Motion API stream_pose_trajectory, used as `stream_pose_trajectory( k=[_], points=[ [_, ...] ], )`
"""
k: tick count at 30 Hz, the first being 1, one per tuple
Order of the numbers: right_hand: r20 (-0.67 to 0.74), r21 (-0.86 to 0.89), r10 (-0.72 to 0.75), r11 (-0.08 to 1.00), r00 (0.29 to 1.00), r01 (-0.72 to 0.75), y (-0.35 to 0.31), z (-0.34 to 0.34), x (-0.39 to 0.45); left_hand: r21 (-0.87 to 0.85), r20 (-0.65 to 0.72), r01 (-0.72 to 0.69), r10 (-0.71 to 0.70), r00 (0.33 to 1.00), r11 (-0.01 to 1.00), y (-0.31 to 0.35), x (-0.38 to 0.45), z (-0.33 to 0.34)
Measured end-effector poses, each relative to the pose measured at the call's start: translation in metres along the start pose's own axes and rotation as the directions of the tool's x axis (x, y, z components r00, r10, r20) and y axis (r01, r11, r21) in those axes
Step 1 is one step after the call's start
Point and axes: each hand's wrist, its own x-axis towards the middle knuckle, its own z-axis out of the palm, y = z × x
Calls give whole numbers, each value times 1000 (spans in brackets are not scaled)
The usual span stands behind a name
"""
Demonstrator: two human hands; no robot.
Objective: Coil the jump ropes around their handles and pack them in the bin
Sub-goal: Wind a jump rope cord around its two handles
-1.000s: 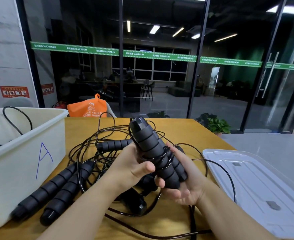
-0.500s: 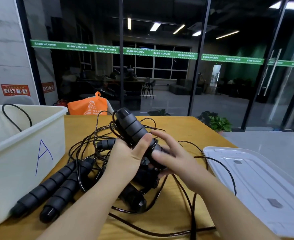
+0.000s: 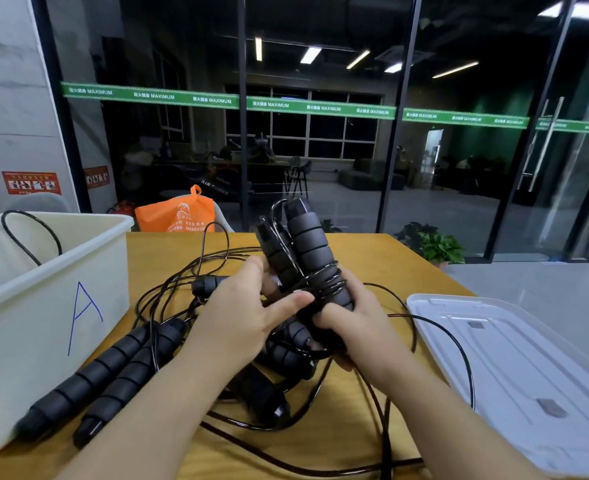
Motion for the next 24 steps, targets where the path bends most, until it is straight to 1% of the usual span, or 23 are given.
stream_pose_trajectory(
  k=[4,7,10,13,14,16,17,18,20,22,24],
  points=[
    [76,216,43,975,996,-58,7,-8,5,-90,-18,-61,59,998,994,-3,3,-3],
    [76,315,50,946,996,-72,12,-9,8,-119,-11,-120,119,993,986,-3,3,-5],
    [25,303,28,952,999,-34,12,-8,9,-13,-4,-241,240,971,971,-12,2,-10],
    [-35,257,-75,963,997,81,6,-9,6,175,11,-313,317,949,933,-14,0,-12],
    [-37,266,-111,957,993,117,5,-10,6,209,-2,-303,310,951,930,-14,0,-11],
    [-6,336,-145,932,989,138,5,-10,5,176,-18,-253,260,965,951,-12,0,-11],
    [32,403,-138,908,990,114,5,-9,5,114,-10,-229,231,973,967,-11,0,-10],
    [94,489,-120,870,988,60,5,-8,4,39,-6,-208,208,978,977,-10,1,-8],
    [258,633,-86,768,962,-102,5,-7,4,-107,-3,-158,159,987,982,-7,2,-6],
    [416,658,-61,709,907,-254,4,-10,4,-194,8,-125,129,992,973,-5,3,-3],
    [527,672,-57,638,848,-374,10,-13,7,-309,88,-63,95,992,949,-4,2,1]
  ],
)
